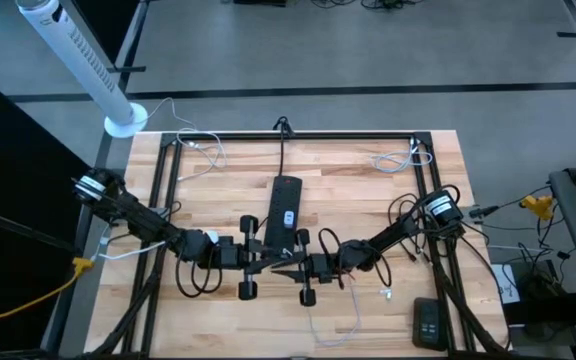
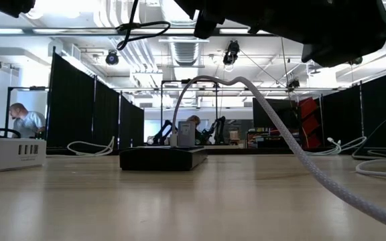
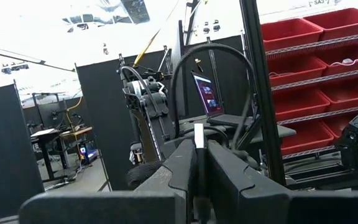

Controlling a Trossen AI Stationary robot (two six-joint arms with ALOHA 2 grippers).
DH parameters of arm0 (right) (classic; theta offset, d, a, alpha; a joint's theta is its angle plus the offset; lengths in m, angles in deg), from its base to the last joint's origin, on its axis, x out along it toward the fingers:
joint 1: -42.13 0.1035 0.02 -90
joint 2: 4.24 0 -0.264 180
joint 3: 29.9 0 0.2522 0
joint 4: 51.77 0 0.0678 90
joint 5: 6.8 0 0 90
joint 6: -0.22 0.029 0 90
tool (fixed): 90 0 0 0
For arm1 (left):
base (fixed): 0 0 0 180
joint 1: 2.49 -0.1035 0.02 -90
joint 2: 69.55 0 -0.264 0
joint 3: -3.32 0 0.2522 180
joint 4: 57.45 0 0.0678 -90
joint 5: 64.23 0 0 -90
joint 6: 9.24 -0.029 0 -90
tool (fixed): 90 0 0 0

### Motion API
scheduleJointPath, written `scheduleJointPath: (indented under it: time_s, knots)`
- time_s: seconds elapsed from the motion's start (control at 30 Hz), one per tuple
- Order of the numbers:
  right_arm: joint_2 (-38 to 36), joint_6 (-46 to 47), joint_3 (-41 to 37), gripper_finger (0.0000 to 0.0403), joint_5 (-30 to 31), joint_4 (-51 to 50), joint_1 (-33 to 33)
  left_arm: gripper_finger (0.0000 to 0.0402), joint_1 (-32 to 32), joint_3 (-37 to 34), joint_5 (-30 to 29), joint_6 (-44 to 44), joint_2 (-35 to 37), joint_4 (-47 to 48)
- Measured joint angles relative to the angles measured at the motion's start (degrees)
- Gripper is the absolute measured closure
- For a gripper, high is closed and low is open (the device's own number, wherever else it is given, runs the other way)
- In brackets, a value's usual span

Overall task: Insert USB
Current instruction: Insert the left black charger cable into the white outlet extension

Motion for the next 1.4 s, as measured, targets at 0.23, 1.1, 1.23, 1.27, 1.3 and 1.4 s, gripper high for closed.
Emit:
scheduleJointPath:
  time_s: [0.23,1.1,1.23,1.27,1.3,1.4]
  knots:
    - [-4.4,-14.9,0.0,0.0337,2.5,-5.3,3.9,0.0381,0.0,0.0,0.0,0.0,0.0,0.0]
    - [-9.5,-6.0,0.0,0.023,14.6,-6.2,4.1,0.0381,-2.2,0.0,8.1,4.0,-0.2,1.7]
    - [-9.5,-5.3,0.0,0.0246,11.7,-6.2,3.6,0.0381,-2.9,0.9,8.8,4.8,-2.4,1.5]
    - [-9.5,-5.2,0.0,0.0252,11.1,-6.1,3.6,0.0381,-3.0,1.7,9.1,4.8,-3.3,1.4]
    - [-9.5,-5.2,0.0,0.026,10.7,-6.0,3.7,0.0381,-3.0,2.4,9.2,4.8,-4.1,1.1]
    - [-9.8,-5.7,-0.1,0.0279,10.9,-5.9,3.9,0.0383,-3.0,4.9,9.8,3.5,-6.2,0.8]
